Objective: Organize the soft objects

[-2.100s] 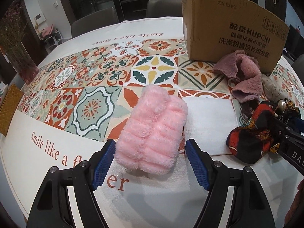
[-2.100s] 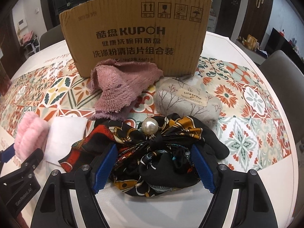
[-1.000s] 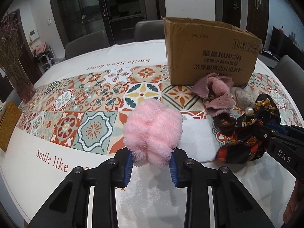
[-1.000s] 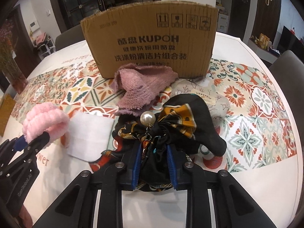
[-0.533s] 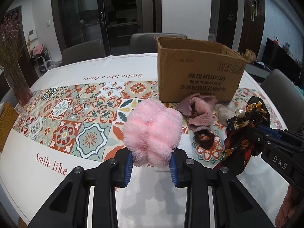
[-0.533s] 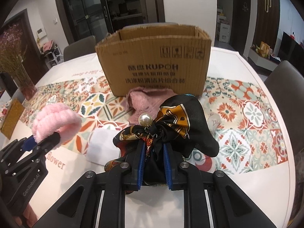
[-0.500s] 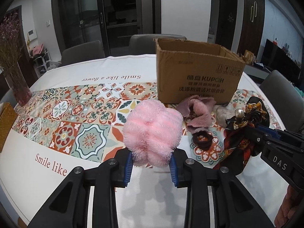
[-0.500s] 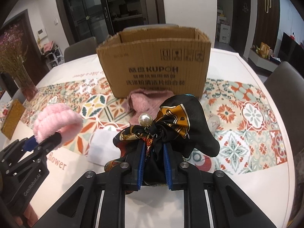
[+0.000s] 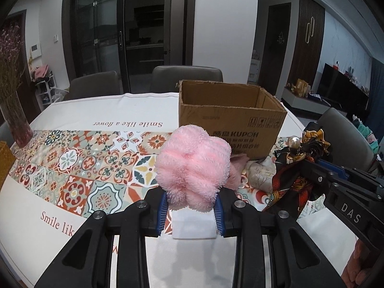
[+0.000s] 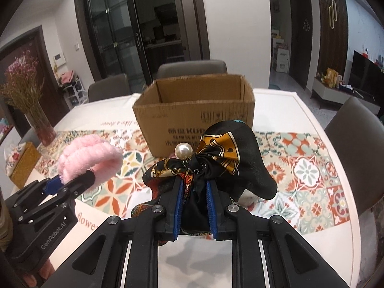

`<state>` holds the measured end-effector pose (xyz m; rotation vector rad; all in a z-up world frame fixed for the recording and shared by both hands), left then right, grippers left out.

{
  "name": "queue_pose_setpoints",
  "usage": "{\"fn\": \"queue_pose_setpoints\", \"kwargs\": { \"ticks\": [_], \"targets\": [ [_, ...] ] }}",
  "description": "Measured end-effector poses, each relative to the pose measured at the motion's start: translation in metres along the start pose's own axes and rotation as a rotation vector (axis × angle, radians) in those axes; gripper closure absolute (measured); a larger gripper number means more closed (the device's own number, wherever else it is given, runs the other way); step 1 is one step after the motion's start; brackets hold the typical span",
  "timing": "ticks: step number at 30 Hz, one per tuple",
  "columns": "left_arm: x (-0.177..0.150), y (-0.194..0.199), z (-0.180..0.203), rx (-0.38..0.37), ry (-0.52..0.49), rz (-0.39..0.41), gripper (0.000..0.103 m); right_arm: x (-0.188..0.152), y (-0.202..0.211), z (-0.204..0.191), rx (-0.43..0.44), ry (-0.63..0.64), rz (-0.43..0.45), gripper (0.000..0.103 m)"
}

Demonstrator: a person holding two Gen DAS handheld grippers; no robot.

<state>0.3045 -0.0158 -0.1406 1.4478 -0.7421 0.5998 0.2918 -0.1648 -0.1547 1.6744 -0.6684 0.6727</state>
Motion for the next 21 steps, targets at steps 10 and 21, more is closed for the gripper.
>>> {"fn": "queue_pose_setpoints", "kwargs": {
  "ticks": [10, 21],
  "targets": [
    [0.028, 0.014, 0.007, -0.028, 0.003, 0.056, 0.071, 0.031, 0.028, 0.0, 0.003, 0.009, 0.098, 0.083],
    [0.065, 0.02, 0.014, -0.046, 0.002, 0.14, 0.071, 0.064, 0.044, -0.003, 0.012, 0.018, 0.195, 0.083]
  ]
}}
Point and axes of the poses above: each gripper's, at about its wrist camera, not at the fingertips, and y roughly against the way its jaws point, z to its right, x to its top, the point moved 7 cm from there along -y, roughly the way its jaws point, and after that the axes turned 6 degrees about x, right-handed, at the moved point
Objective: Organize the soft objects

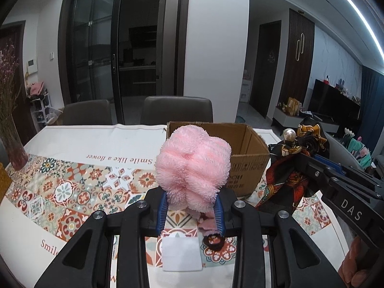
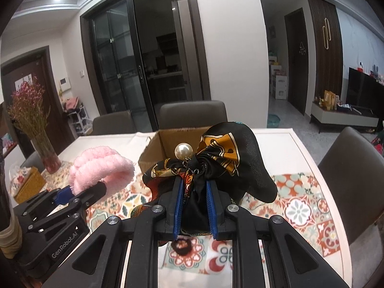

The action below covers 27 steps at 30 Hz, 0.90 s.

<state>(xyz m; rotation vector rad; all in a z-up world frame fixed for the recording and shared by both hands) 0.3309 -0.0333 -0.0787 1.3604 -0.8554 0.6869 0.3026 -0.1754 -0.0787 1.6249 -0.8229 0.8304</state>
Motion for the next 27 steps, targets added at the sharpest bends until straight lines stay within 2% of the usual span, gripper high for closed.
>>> {"fn": "queue_pose_setpoints", "kwargs": {
  "ticks": [6, 18, 27],
  "targets": [
    [0.024, -0.003, 0.003, -0.021, 0.0, 0.039, 0.071, 0.02, -0.005, 0.003, 0.002, -0.002, 0.036, 0.083],
    [0.068, -0.017, 0.008, -0.017, -0.025, 0.116, 0.071, 0.066, -0.021, 0.013, 0.006, 0.026, 0.114, 0.083],
    [0.092, -0.044, 0.011, -0.017, -0.037, 0.127, 0.071, 0.093, -0.044, 0.015, 0.012, 0.055, 0.135, 0.083]
  ]
}}
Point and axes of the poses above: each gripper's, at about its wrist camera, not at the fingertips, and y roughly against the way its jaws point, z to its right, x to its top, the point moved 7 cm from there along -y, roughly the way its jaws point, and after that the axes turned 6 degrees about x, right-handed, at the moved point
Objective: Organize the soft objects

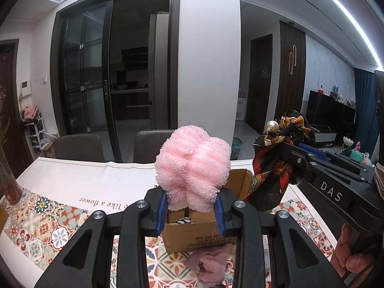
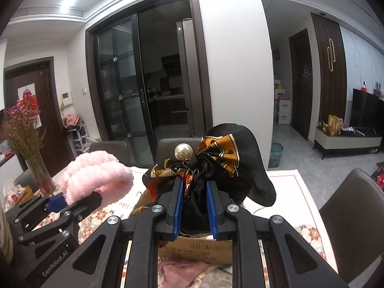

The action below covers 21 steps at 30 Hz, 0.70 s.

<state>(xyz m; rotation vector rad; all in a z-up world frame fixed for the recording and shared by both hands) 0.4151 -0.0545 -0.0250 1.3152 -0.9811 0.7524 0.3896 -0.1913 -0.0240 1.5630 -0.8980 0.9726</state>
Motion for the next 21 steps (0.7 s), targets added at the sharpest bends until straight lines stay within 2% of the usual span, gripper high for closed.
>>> {"fn": "queue_pose_setpoints", "kwargs": {
  "ticks": [9, 21],
  "targets": [
    [0.002, -0.037, 0.0, 0.005, -0.015, -0.041, 0.07, 0.006, -0.035, 0.008, 0.033, 0.0, -0.041, 0.083],
    [-0.019, -0.095, 0.006, -0.009, -0.027, -0.163, 0.07, -0.013, -0.101, 0.029, 0.096, -0.034, -0.187, 0.082]
  ]
}}
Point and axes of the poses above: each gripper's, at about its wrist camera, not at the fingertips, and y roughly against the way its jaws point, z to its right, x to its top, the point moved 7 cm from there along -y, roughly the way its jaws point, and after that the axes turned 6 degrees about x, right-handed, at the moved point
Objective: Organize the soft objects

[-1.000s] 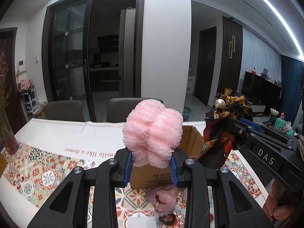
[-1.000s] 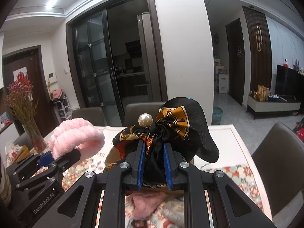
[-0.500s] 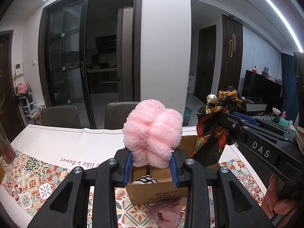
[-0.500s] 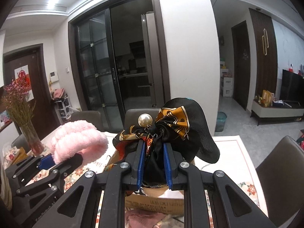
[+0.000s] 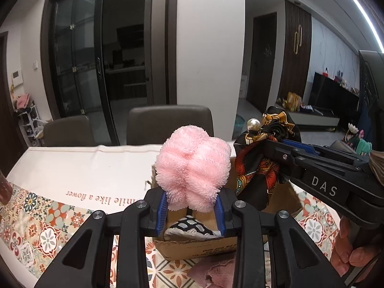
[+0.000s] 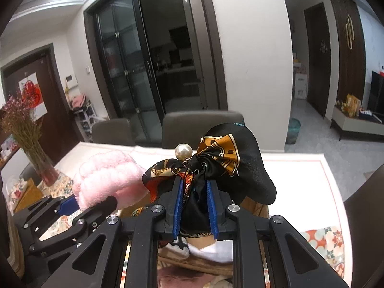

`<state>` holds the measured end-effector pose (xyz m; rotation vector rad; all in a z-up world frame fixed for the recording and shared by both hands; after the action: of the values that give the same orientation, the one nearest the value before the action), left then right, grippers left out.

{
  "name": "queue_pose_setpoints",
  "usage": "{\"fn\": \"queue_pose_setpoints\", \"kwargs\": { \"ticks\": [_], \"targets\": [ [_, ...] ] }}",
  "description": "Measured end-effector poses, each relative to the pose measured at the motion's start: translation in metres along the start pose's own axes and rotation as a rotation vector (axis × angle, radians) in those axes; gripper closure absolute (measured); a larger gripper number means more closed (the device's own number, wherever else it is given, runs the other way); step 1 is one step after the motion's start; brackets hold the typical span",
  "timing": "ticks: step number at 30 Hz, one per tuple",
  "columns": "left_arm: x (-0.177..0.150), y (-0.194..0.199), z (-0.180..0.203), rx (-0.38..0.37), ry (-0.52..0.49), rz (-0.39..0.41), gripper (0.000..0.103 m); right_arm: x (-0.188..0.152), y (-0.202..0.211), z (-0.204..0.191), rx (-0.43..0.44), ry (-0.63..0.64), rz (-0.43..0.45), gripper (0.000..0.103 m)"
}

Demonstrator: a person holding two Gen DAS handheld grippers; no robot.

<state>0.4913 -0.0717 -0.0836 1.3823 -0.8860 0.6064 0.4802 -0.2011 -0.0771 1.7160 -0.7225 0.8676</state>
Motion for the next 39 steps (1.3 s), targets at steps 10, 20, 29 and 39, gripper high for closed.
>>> {"fn": "queue_pose_setpoints", "kwargs": {
  "ticks": [10, 20, 29, 39],
  "targets": [
    [-0.019, -0.045, 0.017, -0.024, -0.076, -0.122, 0.069, -0.032, -0.045, 0.024, 0.024, -0.039, -0.148, 0.082],
    [-0.03, -0.058, 0.02, -0.04, -0.104, -0.175, 0.059, -0.057, -0.066, 0.042, 0.041, -0.082, -0.263, 0.065],
    [-0.024, -0.044, 0.021, -0.061, -0.101, -0.151, 0.039, -0.044, -0.05, 0.037, -0.014, -0.052, -0.217, 0.063],
    [-0.012, -0.017, 0.019, -0.042, -0.092, -0.109, 0.039, -0.03, -0.012, 0.034, -0.06, -0.072, -0.14, 0.063]
  ]
}}
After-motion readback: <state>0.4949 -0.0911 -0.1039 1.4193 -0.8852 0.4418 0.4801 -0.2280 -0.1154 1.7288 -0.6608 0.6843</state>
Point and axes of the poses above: each gripper's, at about its wrist camera, not at the fingertips, and y roughly against the way its jaws point, z to its right, x to its top, the point moved 7 cm from there along -y, roughly the way its jaws point, and after that the axes turned 6 degrees about x, right-handed, at the moved point
